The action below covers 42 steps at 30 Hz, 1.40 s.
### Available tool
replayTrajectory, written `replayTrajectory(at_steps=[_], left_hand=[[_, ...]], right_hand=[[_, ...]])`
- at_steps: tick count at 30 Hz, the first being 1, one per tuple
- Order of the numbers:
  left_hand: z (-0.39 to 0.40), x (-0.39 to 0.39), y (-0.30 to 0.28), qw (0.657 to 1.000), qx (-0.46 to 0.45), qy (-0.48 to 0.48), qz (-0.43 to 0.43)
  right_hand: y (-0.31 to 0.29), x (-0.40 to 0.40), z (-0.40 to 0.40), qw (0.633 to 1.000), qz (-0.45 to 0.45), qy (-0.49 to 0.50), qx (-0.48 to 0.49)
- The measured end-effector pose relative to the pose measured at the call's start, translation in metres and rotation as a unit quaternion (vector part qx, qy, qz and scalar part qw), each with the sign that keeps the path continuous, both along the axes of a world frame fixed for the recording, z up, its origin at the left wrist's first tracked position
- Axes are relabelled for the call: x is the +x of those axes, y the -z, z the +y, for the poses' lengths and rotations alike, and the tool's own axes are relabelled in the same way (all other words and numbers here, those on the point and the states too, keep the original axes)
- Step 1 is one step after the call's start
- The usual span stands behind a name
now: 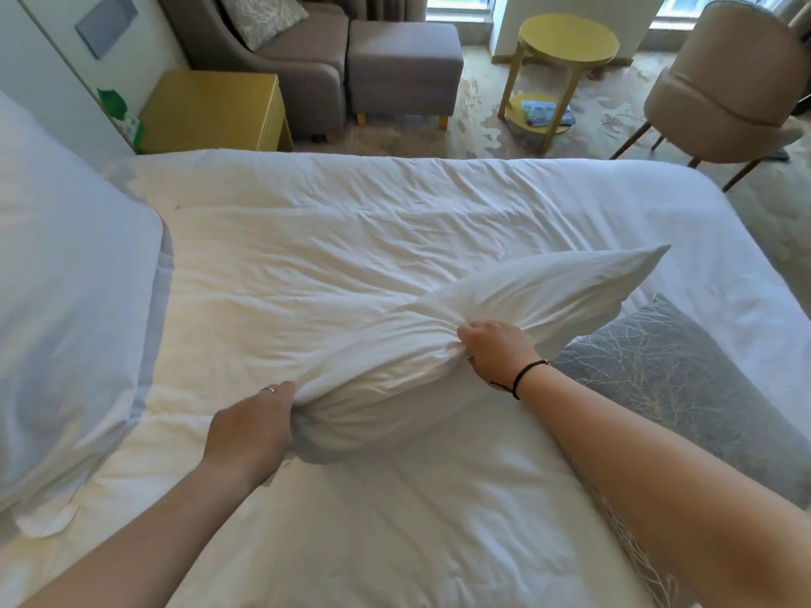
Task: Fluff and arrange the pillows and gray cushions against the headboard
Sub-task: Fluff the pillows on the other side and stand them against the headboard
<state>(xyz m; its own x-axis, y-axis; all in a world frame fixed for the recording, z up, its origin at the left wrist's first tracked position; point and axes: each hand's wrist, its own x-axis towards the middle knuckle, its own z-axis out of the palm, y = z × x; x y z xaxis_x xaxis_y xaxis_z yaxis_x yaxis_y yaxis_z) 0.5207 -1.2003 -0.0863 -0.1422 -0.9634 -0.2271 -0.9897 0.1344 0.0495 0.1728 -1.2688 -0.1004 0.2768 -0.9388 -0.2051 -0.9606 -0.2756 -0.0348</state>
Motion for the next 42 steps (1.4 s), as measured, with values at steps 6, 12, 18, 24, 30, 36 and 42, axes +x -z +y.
replayTrajectory(at_steps=[6,12,18,24,30,36,42], left_hand=[[-0.086,0.037,-0.068,0.982,-0.182,0.016,-0.054],[-0.137,0.039,-0.134,0.962,-0.262,-0.073,0.013],[-0.109,0.04,-0.138,0.937,-0.134,-0.18,0.268],[-0.09,0.051,-0.146,0.912,-0.072,-0.175,0.364],[-0.038,0.078,-0.104,0.888,0.093,-0.208,0.399],[0.04,0.08,-0.03,0.922,0.158,-0.256,0.244],[0.043,0.104,-0.03,0.902,0.059,-0.317,0.287]], right_hand=[[-0.063,0.033,-0.02,0.998,-0.058,0.032,0.014],[-0.128,0.1,-0.041,0.977,-0.183,0.108,0.025],[-0.183,0.178,-0.072,0.947,-0.272,0.158,0.06],[-0.203,0.246,-0.092,0.849,-0.437,0.263,0.14],[-0.11,0.288,-0.072,0.809,-0.43,0.352,0.193],[-0.022,0.315,-0.019,0.748,-0.464,0.414,0.232],[-0.042,0.339,-0.021,0.869,-0.388,0.193,0.24]])
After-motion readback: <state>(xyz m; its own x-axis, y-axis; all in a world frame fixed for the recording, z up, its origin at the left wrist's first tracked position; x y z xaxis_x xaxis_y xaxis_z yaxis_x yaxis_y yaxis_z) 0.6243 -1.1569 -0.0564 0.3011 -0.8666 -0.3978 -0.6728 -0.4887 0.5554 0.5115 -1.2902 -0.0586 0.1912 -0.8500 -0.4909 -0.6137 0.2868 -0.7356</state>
